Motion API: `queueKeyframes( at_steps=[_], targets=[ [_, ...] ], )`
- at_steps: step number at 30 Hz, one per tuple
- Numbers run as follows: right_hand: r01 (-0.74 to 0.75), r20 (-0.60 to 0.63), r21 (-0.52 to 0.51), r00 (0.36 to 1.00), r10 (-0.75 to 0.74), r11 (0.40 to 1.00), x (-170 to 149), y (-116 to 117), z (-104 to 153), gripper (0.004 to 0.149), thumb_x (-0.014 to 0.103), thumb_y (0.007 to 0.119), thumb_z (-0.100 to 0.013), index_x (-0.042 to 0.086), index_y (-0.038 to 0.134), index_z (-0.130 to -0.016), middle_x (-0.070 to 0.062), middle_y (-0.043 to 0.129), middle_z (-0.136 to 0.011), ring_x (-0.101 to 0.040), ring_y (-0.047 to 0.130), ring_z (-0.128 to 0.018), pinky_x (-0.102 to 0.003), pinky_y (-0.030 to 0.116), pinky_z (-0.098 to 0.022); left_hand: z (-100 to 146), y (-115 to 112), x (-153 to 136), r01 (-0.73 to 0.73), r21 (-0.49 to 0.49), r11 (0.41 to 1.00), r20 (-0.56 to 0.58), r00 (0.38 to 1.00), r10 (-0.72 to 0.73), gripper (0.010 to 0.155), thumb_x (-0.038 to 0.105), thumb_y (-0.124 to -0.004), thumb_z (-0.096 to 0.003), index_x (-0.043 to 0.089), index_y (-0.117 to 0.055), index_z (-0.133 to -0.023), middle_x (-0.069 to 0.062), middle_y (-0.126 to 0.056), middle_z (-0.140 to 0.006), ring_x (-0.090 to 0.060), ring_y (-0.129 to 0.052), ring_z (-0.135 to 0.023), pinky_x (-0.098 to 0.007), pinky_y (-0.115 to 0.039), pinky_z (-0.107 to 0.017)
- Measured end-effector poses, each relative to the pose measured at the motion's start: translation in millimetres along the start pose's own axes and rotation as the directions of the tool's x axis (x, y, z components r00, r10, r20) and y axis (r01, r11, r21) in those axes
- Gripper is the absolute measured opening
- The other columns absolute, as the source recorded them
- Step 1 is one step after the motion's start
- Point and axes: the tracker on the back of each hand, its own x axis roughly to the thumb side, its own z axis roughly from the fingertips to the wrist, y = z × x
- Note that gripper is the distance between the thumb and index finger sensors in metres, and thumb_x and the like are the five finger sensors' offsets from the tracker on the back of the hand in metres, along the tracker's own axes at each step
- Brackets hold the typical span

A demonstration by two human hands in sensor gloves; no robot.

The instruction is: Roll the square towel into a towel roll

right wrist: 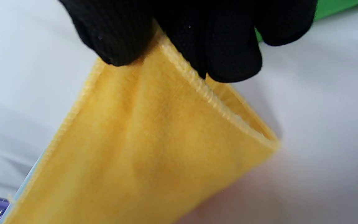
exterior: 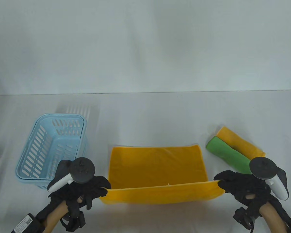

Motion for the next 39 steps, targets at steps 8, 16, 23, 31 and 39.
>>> queueKeyframes(
  at_steps=[8, 16, 23, 31, 39],
  targets=[
    [-0.093, -0.074, -0.189, 0.994, 0.08, 0.978, 17.7, -5.4, -39.6, 0.039, 0.038, 0.084, -0.036, 0.03, 0.087, -0.074, 0.0, 0.095, -0.071, -0.031, 0.092, -0.07, -0.056, 0.071, -0.058, -48.4, 23.8, 11.7, 0.151, 0.155, 0.976, -0.232, 0.966, -0.112, 0.041, 0.039, -0.083, -0.0388, 0.036, -0.089, -0.079, 0.01, -0.101, -0.074, -0.019, -0.105, -0.067, -0.05, -0.077, -0.064],
    [-0.152, -0.205, -0.262, 0.974, 0.099, 0.953, 22.6, -1.1, -88.1, 0.039, 0.038, 0.084, -0.036, 0.031, 0.086, -0.074, 0.001, 0.095, -0.072, -0.03, 0.092, -0.07, -0.056, 0.07, -0.059, -104.1, 25.6, 24.0, 0.344, 0.158, 0.926, -0.401, 0.879, -0.258, 0.041, 0.04, -0.082, -0.0388, 0.034, -0.088, -0.079, 0.009, -0.1, -0.074, -0.02, -0.105, -0.067, -0.05, -0.077, -0.064],
    [-0.287, -0.332, -0.331, 0.927, 0.174, 0.899, 22.7, 11.1, -124.6, 0.039, 0.039, 0.084, -0.036, 0.032, 0.086, -0.074, 0.002, 0.094, -0.072, -0.029, 0.091, -0.07, -0.055, 0.07, -0.059, -152.1, 11.9, 19.5, 0.364, 0.156, 0.918, -0.51, 0.826, -0.24, 0.041, 0.041, -0.082, -0.0386, 0.034, -0.088, -0.079, 0.009, -0.1, -0.073, -0.02, -0.105, -0.067, -0.05, -0.077, -0.064],
    [-0.481, -0.452, -0.33, 0.836, 0.311, 0.812, 22.9, 34.2, -156.4, 0.039, 0.041, 0.084, -0.035, 0.033, 0.086, -0.074, 0.003, 0.092, -0.072, -0.028, 0.089, -0.07, -0.054, 0.07, -0.06, -190.7, -13.6, 6.3, 0.433, 0.13, 0.892, -0.587, 0.759, -0.282, 0.042, 0.044, -0.083, -0.0372, 0.034, -0.088, -0.077, 0.01, -0.1, -0.072, -0.019, -0.104, -0.067, -0.049, -0.076, -0.064],
    [-0.602, -0.507, -0.319, 0.761, 0.404, 0.732, 26.8, 48.6, -173.3, 0.04, 0.043, 0.084, -0.034, 0.036, 0.086, -0.073, 0.004, 0.09, -0.074, -0.027, 0.086, -0.073, -0.053, 0.068, -0.062, -207.2, -29.8, -8.9, 0.419, 0.133, 0.898, -0.619, 0.743, -0.255, 0.043, 0.046, -0.082, -0.0366, 0.035, -0.087, -0.078, 0.01, -0.099, -0.074, -0.02, -0.103, -0.069, -0.05, -0.075, -0.065]
  ],
)
